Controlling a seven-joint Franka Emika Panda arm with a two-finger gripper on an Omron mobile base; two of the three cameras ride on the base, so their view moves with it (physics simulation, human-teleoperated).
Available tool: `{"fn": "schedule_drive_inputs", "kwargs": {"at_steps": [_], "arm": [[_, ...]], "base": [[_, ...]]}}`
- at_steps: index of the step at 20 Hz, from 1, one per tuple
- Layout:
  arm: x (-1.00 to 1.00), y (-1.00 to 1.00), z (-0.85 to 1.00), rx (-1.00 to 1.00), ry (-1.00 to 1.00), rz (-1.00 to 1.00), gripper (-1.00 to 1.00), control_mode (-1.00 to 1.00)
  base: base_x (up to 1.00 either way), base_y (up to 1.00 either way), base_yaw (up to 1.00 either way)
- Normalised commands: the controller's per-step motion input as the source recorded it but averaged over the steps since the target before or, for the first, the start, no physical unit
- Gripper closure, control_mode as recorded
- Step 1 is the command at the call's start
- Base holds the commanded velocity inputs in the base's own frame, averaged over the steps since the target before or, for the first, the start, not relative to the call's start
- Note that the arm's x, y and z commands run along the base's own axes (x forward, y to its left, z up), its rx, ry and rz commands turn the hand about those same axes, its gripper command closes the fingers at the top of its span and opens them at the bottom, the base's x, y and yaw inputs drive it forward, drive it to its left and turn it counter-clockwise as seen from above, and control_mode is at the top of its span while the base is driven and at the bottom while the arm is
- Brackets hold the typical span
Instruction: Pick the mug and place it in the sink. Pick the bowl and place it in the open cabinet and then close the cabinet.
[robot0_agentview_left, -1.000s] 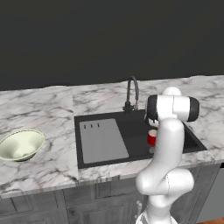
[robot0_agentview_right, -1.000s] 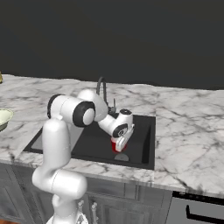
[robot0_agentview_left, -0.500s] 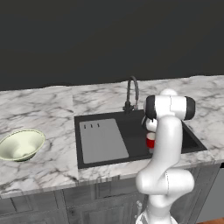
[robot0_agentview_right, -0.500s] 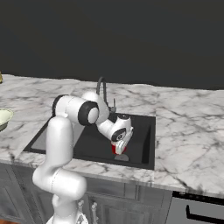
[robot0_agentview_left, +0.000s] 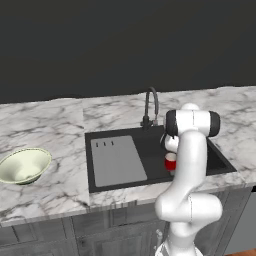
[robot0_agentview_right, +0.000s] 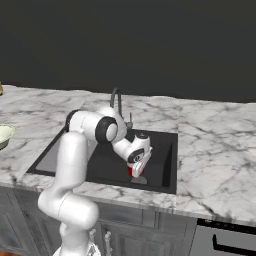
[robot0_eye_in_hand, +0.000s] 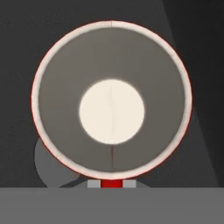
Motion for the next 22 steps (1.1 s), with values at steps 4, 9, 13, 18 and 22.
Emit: {"fn": "schedule_drive_inputs", "kwargs": {"at_steps": [4,9,13,18,22], "arm": [[0.11,0.00,-0.30,0.02,0.00,0.00,1.00,-1.00],[0.19,0.01,-0.46,-0.03,-0.11,0.00,1.00,-1.00],[0.04,0.10,-0.56,-0.02,-0.17,0.00,-1.00,-1.00],[-0.40,0.08,-0.07,0.00,-0.22,0.00,-1.00,-1.00],[-0.83,0.12,0.08,-0.01,-0.41,0.00,-1.00,-1.00]], "base": [[0.00,0.00,0.00],[0.00,0.00,0.00],[0.00,0.00,0.00],[0.00,0.00,0.00],[0.00,0.00,0.00]]}}
